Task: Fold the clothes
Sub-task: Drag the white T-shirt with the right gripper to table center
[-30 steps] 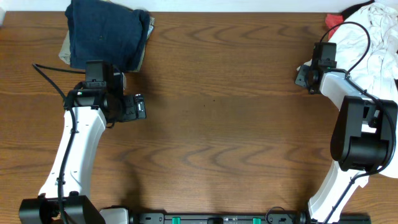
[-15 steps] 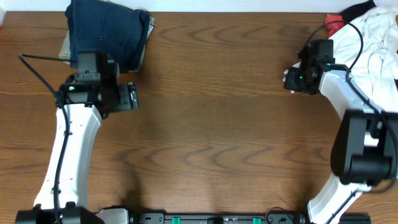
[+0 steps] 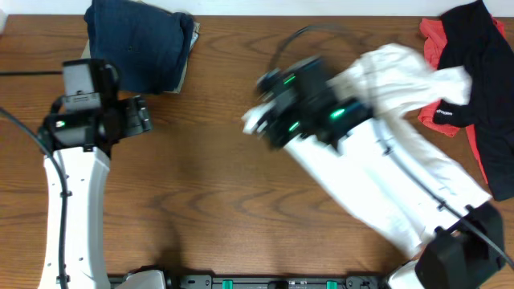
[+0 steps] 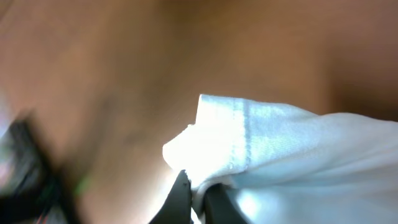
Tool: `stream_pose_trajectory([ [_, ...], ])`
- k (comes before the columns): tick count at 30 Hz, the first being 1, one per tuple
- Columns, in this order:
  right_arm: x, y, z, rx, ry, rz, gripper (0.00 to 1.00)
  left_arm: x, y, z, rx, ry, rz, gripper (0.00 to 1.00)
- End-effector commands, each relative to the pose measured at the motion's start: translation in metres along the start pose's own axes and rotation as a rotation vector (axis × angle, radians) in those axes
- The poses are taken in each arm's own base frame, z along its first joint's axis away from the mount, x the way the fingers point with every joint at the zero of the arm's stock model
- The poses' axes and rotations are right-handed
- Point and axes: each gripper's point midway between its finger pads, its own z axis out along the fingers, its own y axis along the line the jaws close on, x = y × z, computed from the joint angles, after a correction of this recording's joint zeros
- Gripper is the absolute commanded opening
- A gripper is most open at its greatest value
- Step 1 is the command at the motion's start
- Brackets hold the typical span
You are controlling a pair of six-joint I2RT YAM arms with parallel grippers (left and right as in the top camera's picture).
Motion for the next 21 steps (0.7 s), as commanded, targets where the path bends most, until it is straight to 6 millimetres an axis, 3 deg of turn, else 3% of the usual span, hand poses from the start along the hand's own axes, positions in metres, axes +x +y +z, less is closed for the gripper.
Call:
stream_pose_trajectory([
  [1, 0.020, 0.064, 0.011, -0.142, 0.072, -0.145, 0.16, -0.002, 0.027, -0.006, -0.059, -0.004, -0.057, 0.88],
  [4, 0.025, 0.072, 0.008, -0.130, 0.103, -0.159, 0.39, 0.003, 0.043, -0.005, -0.085, 0.019, -0.097, 0.88],
  [8, -0.001, 0.045, -0.025, -0.055, 0.023, -0.100, 0.54, 0.003, 0.045, -0.005, -0.085, 0.018, -0.105, 0.88],
  [10, -0.019, 0.013, -0.050, 0.023, -0.046, -0.025, 0.60, 0.002, 0.039, -0.005, -0.061, 0.016, -0.098, 0.88],
  [13, -0.030, -0.041, -0.080, 0.139, -0.113, 0.095, 0.64, 0.000, 0.020, -0.005, 0.022, 0.012, -0.074, 0.88],
  [17, -0.019, -0.121, -0.114, 0.274, -0.147, 0.273, 0.66, -0.003, -0.028, -0.007, 0.180, -0.001, 0.041, 0.88],
  [21, -0.006, -0.176, -0.148, 0.375, -0.198, 0.408, 0.68, 0.001, -0.078, -0.004, 0.262, -0.004, 0.228, 0.88],
])
